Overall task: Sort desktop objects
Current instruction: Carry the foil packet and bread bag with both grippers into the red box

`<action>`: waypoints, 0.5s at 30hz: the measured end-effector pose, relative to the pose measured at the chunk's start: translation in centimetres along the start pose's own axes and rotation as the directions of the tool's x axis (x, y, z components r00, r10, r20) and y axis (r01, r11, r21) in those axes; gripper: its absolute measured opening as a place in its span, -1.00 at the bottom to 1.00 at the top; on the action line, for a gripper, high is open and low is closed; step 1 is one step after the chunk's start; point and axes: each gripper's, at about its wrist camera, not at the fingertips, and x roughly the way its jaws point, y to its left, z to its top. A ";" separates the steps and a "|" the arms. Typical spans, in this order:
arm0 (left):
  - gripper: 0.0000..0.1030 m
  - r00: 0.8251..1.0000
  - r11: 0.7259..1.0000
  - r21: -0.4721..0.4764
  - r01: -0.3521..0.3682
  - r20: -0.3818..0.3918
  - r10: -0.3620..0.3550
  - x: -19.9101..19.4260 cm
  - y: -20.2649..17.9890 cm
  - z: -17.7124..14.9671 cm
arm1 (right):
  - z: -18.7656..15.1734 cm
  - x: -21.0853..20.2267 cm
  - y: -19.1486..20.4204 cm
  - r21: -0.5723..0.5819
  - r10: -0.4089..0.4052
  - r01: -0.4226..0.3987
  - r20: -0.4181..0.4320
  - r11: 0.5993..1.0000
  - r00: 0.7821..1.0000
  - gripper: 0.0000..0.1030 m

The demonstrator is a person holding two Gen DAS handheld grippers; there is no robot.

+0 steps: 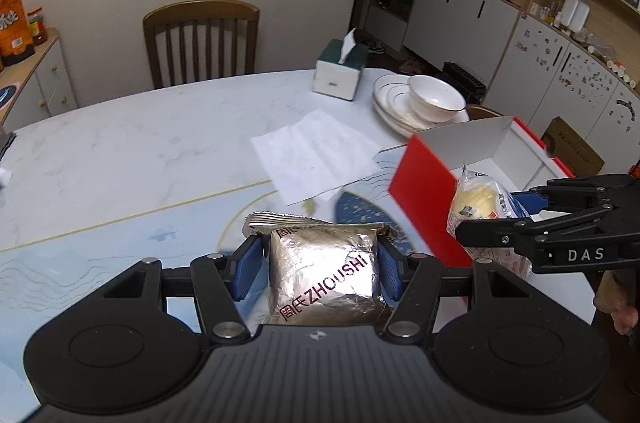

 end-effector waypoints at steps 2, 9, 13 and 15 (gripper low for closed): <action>0.15 1.000 1.000 0.006 0.005 0.003 -0.005 0.2 -1.0 0.3 | -0.1 -0.5 -0.9 0.006 -0.005 0.005 0.005 1.000 1.000 0.02; 0.15 1.000 0.999 0.032 0.021 0.005 -0.021 1.5 -5.0 1.2 | -0.2 -1.9 -4.3 0.021 -0.023 0.023 0.019 1.000 1.000 0.02; 0.15 0.999 0.998 0.055 0.035 0.005 -0.035 2.5 -7.4 1.8 | -0.3 -2.5 -6.4 0.026 -0.035 0.034 0.023 0.999 0.999 0.02; 0.15 0.999 0.997 0.070 0.043 0.004 -0.043 2.9 -8.7 2.1 | -0.3 -2.7 -7.6 0.031 -0.042 0.041 0.025 0.999 0.999 0.02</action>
